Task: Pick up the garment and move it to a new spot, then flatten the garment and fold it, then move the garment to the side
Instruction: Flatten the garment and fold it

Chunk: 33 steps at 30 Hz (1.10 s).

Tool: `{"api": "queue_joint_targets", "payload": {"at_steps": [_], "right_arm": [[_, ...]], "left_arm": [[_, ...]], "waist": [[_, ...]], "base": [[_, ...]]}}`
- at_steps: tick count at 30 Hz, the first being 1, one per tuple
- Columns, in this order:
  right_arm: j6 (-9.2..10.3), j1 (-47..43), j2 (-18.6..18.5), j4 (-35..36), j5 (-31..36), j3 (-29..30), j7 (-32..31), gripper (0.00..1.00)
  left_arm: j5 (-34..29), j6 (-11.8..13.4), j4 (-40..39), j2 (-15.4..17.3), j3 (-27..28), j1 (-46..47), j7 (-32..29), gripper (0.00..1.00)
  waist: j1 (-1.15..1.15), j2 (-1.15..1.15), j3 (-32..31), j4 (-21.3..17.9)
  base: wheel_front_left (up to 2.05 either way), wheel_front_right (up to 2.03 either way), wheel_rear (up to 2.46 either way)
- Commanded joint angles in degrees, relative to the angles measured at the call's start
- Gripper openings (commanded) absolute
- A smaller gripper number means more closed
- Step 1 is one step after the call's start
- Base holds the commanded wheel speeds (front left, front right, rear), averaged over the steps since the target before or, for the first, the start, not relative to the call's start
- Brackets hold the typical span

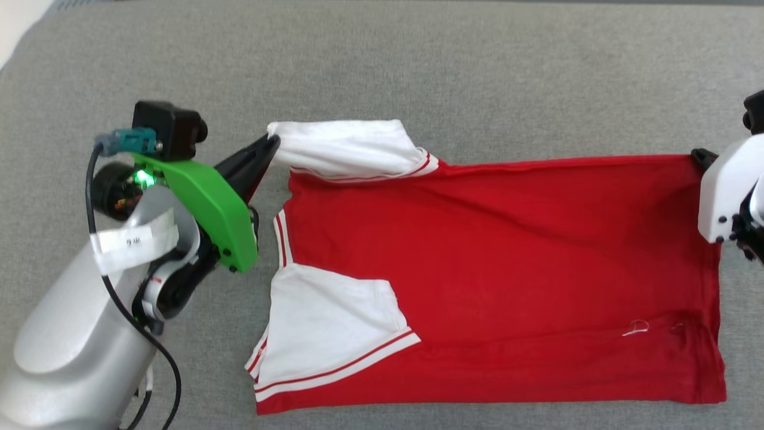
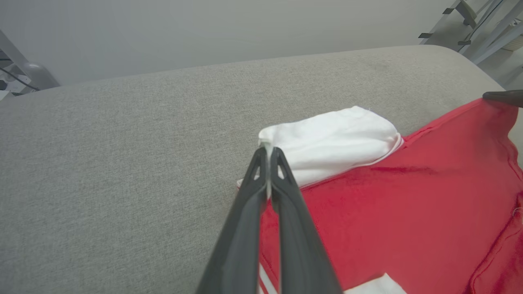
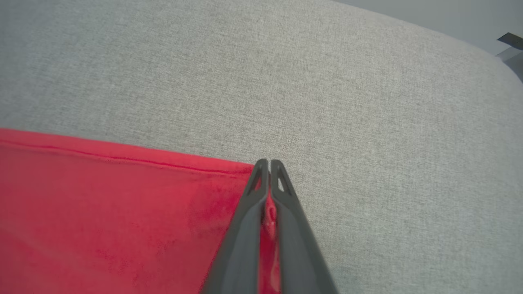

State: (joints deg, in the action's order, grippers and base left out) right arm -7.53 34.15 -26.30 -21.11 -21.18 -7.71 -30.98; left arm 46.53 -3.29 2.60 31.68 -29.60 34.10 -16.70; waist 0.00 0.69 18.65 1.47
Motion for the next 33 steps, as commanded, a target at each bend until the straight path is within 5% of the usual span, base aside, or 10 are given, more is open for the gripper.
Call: {"api": "queue_joint_targets", "payload": {"at_steps": [1, 19, 33], "right_arm": [[0.04, -1.91, -0.41, 1.02, -0.90, 0.41, 0.46, 0.00], [0.04, -28.92, -1.55, 17.95, -9.22, 5.45, -2.26, 0.00], [0.04, -33.40, -2.40, 16.47, -11.39, 4.03, -2.34, 0.00]], "left_arm": [[1.06, 0.52, 0.05, -0.29, 0.21, -2.02, 0.79, 0.00], [5.66, 6.75, -7.56, 0.76, -1.64, -28.11, 5.04, 0.00], [8.00, 5.03, -1.91, -0.67, -3.89, -31.09, 4.38, 0.00]], "waist": [[0.00, -0.69, -3.96, -0.56], [0.00, -0.69, -12.39, 0.77], [0.00, -0.69, -11.13, 1.15]], "base": [[0.00, 0.00, 0.00], [0.00, 0.00, 0.00], [0.00, 0.00, 0.00]]}}
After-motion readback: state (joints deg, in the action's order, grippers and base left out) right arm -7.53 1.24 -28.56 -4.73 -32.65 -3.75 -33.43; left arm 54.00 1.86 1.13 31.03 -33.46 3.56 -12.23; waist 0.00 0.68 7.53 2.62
